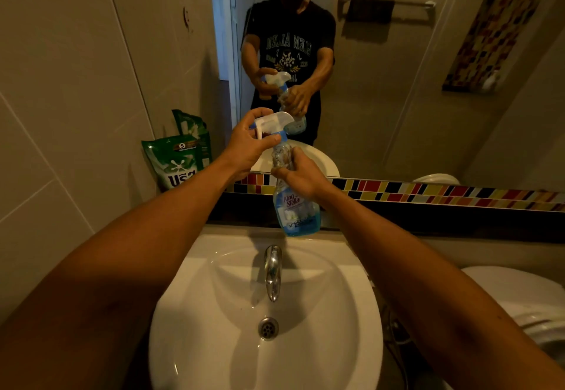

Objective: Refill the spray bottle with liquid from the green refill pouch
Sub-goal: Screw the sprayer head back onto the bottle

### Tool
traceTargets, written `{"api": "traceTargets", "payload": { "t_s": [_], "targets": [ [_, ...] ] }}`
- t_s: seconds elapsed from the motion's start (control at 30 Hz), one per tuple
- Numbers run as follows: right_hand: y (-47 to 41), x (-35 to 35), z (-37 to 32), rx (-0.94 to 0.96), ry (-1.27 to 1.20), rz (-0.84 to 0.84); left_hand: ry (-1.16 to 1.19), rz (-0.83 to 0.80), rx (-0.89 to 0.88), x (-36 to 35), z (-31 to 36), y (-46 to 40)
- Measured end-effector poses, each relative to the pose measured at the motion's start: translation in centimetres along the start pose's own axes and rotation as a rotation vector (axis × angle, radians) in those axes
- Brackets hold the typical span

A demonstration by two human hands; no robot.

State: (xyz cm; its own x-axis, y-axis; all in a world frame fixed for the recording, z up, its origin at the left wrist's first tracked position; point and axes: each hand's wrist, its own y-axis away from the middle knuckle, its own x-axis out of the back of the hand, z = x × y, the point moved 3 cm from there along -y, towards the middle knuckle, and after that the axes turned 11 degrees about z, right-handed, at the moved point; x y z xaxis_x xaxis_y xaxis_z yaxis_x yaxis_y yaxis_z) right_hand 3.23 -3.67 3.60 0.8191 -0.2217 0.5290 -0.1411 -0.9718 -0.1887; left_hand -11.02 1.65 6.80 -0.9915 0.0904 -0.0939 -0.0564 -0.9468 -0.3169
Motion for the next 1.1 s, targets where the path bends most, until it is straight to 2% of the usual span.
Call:
{"api": "traceTargets", "payload": {
  "t_s": [0.17, 0.33, 0.57, 0.8, 1.1],
  "targets": [
    [-0.14, 0.06, 0.13, 0.008, 0.009, 0.005, -0.016, -0.037, 0.013, -0.22, -0.08, -0.23],
    [-0.4, -0.04, 0.09, 0.007, 0.008, -0.002, -0.042, 0.056, -0.052, -0.23, -0.41, -0.64],
    [-0.42, -0.04, 0.61, -0.006, -0.01, -0.009, -0.108, -0.033, -0.026, -0.21, -0.42, -0.47],
    [-0.46, -0.26, 0.25, -0.004, -0.053, -0.02, -0.124, 0.002, -0.083, -0.18, -0.44, -0.49],
    [-0.44, -0.45, 0.26, -0.022, -0.112, -0.028, -0.129, -0.027, -0.056, -0.09, -0.53, -0.79]
  ]
}}
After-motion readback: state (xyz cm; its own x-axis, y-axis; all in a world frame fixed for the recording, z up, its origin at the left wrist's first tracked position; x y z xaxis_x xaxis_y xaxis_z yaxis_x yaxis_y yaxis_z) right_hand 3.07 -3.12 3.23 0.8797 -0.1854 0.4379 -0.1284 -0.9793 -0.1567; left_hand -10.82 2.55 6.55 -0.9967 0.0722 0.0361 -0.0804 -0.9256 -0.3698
